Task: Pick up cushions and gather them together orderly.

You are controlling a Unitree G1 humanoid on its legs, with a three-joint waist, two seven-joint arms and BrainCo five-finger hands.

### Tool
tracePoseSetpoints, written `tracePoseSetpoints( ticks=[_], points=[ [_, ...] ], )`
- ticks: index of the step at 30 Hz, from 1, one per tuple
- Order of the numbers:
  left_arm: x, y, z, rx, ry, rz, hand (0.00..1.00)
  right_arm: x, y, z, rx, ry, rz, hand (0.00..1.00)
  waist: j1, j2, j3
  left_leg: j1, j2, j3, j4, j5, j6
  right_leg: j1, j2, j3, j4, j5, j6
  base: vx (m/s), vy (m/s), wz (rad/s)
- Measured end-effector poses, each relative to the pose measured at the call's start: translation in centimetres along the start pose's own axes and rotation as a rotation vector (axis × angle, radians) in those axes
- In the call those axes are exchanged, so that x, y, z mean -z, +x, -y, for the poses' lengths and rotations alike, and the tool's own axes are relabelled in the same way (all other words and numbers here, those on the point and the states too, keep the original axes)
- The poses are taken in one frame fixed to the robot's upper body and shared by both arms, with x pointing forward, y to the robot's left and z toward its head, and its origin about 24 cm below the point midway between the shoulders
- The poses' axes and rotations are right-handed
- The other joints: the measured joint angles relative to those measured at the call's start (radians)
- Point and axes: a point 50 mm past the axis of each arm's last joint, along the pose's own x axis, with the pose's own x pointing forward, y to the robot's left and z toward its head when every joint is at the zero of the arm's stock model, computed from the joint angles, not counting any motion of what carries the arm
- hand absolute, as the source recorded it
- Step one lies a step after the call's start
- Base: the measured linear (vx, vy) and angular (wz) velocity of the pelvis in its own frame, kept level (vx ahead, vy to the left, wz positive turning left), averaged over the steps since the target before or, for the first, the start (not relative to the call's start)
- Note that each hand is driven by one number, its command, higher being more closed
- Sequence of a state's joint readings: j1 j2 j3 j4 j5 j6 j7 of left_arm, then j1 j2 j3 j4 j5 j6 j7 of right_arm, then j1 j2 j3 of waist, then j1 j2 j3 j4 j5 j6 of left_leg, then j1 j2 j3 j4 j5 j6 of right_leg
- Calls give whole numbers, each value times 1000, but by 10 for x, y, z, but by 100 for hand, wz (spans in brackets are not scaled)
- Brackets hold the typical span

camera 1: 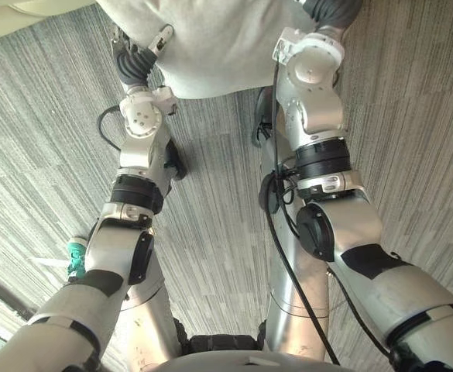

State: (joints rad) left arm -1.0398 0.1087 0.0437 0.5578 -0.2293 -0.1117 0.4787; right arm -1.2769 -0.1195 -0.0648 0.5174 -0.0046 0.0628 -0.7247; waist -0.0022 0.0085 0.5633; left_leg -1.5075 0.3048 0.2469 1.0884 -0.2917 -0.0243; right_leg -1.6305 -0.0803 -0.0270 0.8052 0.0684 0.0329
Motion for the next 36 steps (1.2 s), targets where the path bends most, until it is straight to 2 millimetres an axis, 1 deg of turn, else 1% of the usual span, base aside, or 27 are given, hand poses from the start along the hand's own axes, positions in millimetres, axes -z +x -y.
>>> tracePoseSetpoints(
  ticks=[1, 2, 4, 7, 11, 14, 15, 17, 20, 22, 24, 26, 27, 29, 30, 31, 32, 33, 35, 36],
  points=[
    [-1, -1, 3, -2, 4, 6, 100, -2, 0, -1, -8, -20, 19, 100, 1, 4, 3, -3, 0, -5, 0, 4, -1, 0, 0, -6, 0, 2, 3, -55, -31, -2],
    [-4, 0, 5, -7, 4, 19, 100, -7, 0, -1, -8, -13, 35, 100, 0, 5, 3, -10, 0, -11, -1, 9, -4, -1, 0, -13, 3, 3, 0, -60, -42, 0],
    [-7, 0, 6, -20, -1, 26, 100, -9, 1, 1, -2, -24, 55, 100, 0, 5, 3, -13, -1, -14, -3, 11, -7, -4, -1, -15, 5, 3, -6, -48, -41, 4],
    [-9, 1, 4, -38, 10, 33, 100, -12, 4, 4, 0, -37, 75, 100, 2, 5, 3, -14, -4, -15, -13, 14, -10, -8, -2, -17, 4, 0, -9, -54, -45, 4],
    [-13, 2, 4, -27, 22, 51, 100, -16, 0, 7, -32, 17, 87, 100, 3, 5, 3, -19, -3, -22, -23, 21, -14, -9, 0, -25, -5, 2, -12, -64, -51, 0],
    [-16, 3, 4, -14, 40, 64, 100, -15, -6, 9, -71, 30, 112, 100, 3, 5, 3, -31, 3, -37, -6, 22, -15, -17, 0, -40, 14, 0, -15, -61, -56, -1],
    [-19, 2, 5, -9, 34, 72, 100, -16, -9, 11, -84, 40, 122, 100, 4, 5, 3, -31, 3, -40, -2, 22, -15, -17, 0, -40, 19, -5, -23, -78, -74, 3],
    [-23, 1, 6, -4, 25, 88, 100, -14, -14, 14, -103, 58, 137, 100, 6, 5, 2, -31, 5, -48, 5, 23, -17, -13, 2, -44, 23, -7, -25, -77, -65, 1],
    [-24, -8, 2, -1, -2, 108, 100, -9, -28, 19, -132, 122, 135, 100, 1, 5, 2, -16, 6, -59, 5, 26, -20, 12, 3, -54, 13, -6, -30, -76, -55, -1],
    [-19, -15, -3, -7, -11, 101, 100, 0, -38, 22, -133, 145, 116, 100, -1, 5, 1, 18, 7, -59, -6, 29, -24, 49, 6, -56, -1, -2, -34, -59, -50, -5],
    [-13, -23, -8, -14, -18, 90, 100, 12, -50, 28, -131, 158, 82, 100, -3, 5, 0, 79, 6, -59, -33, 35, -27, 117, 10, -63, -35, 5, -35, -53, -63, -5],
    [-5, -35, -18, -26, -25, 76, 100, 30, -70, 38, -155, 168, 36, 100, -9, 4, 0, 189, 0, -56, -87, 44, -34, 234, 15, -69, -92, 11, -31, -35, -71, -2],
    [-3, -40, -21, -30, -27, 77, 100, 35, -77, 40, -167, 170, 27, 100, -12, 4, -3, 226, -3, -54, -107, 48, -37, 271, 15, -71, -112, 14, -30, -18, -64, 3],
    [2, -53, -28, -34, -19, 81, 100, 47, -99, 50, -208, 165, 0, 100, -18, 4, -6, 350, -13, -46, -164, 53, -42, 395, 15, -75, -165, 18, -34, -6, -61, 2],
    [3, -55, -28, -33, -20, 78, 100, 49, -102, 52, -211, 163, -8, 100, -16, 4, -6, 374, -14, -43, -173, 53, -41, 416, 15, -76, -174, 17, -35, 7, -49, -1],
    [7, -64, -29, -30, -14, 70, 100, 56, -111, 59, -216, 160, -35, 100, -14, 3, -12, 439, -20, -34, -206, 53, -39, 479, 16, -76, -203, 18, -35, 26, -58, 0],
    [15, -77, -33, -26, -10, 52, 100, 68, -125, 69, -220, 165, -87, 100, -15, 3, -36, 519, -31, -27, -247, 53, -39, 555, 14, -76, -240, 17, -35, 35, -56, 0],
    [17, -81, -34, -27, -10, 46, 100, 71, -129, 72, -221, 169, -100, 100, -16, 3, -42, 537, -33, -26, -257, 53, -39, 574, 14, -76, -248, 17, -35, 61, -57, 1],
    [29, -97, -41, -28, -7, 2, 100, 84, -148, 84, -238, 158, -168, 100, -18, 4, -51, 658, -41, -23, -300, 52, -43, 696, 14, -84, -286, 13, -30, 89, -26, 3],
    [41, -111, -47, -26, 10, -44, 100, 94, -163, 96, -250, 146, -227, 100, -17, 3, -90, 709, -48, -23, -324, 49, -45, 744, 11, -92, -300, 1, -25, 95, -7, 8]
  ],
)
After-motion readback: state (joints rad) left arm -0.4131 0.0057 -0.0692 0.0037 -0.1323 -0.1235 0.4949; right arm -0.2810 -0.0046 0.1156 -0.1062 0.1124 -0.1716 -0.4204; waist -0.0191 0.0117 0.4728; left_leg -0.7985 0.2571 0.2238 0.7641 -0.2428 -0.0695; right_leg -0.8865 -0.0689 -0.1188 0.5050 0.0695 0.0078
